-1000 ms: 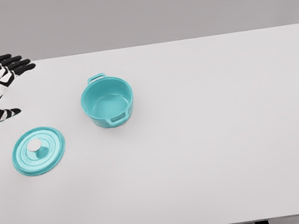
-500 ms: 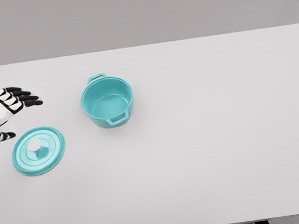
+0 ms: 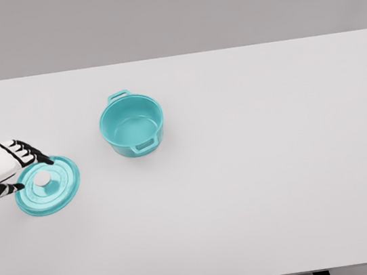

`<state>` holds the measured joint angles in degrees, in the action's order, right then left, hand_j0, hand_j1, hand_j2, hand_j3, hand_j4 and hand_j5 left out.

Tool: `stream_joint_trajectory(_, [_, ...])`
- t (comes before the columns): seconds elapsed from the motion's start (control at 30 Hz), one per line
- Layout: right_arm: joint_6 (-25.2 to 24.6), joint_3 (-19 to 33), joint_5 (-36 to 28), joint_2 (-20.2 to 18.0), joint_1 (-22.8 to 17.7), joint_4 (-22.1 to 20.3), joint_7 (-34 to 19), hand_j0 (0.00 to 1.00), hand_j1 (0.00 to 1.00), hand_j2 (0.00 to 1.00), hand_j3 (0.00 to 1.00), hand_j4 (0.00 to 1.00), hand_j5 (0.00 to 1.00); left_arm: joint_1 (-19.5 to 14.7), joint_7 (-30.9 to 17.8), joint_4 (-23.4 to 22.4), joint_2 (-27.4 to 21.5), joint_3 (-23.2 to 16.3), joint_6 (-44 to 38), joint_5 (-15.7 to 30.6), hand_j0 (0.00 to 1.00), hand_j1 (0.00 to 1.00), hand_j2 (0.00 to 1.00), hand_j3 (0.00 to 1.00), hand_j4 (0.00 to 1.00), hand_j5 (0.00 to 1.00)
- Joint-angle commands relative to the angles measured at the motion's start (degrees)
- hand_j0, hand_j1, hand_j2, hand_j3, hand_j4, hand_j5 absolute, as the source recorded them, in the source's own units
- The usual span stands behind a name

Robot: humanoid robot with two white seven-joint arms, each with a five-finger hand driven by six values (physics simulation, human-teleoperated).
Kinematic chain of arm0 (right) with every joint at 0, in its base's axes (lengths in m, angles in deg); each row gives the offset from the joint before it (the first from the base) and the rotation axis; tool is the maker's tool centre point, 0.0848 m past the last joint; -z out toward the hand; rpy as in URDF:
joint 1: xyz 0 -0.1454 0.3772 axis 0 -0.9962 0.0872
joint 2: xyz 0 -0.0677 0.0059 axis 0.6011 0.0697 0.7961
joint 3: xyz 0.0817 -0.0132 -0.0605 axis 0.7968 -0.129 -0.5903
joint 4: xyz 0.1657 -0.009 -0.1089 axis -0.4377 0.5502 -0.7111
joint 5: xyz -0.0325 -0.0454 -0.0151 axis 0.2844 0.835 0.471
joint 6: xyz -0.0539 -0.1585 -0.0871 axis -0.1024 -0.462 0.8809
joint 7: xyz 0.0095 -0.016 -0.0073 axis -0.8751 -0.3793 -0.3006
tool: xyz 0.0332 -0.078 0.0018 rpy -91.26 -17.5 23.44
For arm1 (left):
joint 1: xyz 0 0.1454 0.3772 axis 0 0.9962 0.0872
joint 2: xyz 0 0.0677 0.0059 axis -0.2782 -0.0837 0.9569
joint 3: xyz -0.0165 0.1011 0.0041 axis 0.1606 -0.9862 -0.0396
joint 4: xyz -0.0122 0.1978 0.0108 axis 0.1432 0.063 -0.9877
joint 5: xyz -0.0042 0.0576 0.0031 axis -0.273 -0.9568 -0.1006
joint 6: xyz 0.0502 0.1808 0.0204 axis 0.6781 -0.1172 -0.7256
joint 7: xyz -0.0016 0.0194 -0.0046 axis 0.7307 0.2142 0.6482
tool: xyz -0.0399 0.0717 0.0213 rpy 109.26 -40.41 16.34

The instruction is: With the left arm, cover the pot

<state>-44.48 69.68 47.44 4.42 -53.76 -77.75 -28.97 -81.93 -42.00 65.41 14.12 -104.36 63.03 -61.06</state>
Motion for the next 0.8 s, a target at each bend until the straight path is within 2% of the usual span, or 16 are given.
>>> stream_joint_trajectory(0.0, [0.0, 0.0, 0.0, 0.0, 0.0, 0.1, 0.0, 1.0, 1.0, 1.0, 1.0, 1.0, 1.0, 0.0, 0.0, -0.4, 0.2, -0.8, 0.0, -0.2, 0.73, 0.73, 0.73, 0.73, 0.73, 0.73])
stream_joint_trajectory(0.1, [0.0, 0.0, 0.0, 0.0, 0.0, 0.1, 0.0, 1.0, 1.0, 1.0, 1.0, 1.0, 1.0, -0.2, 0.0, -0.6, 0.4, -1.9, 0.0, -0.3, 0.74, 0.74, 0.74, 0.74, 0.74, 0.74])
stream_joint_trajectory(0.77, [0.0, 0.0, 0.0, 0.0, 0.0, 0.1, 0.0, 1.0, 1.0, 1.0, 1.0, 1.0, 1.0, -0.3, 0.0, -3.7, 5.2, -1.8, 0.0, -2.5, 0.74, 0.74, 0.74, 0.74, 0.74, 0.74])
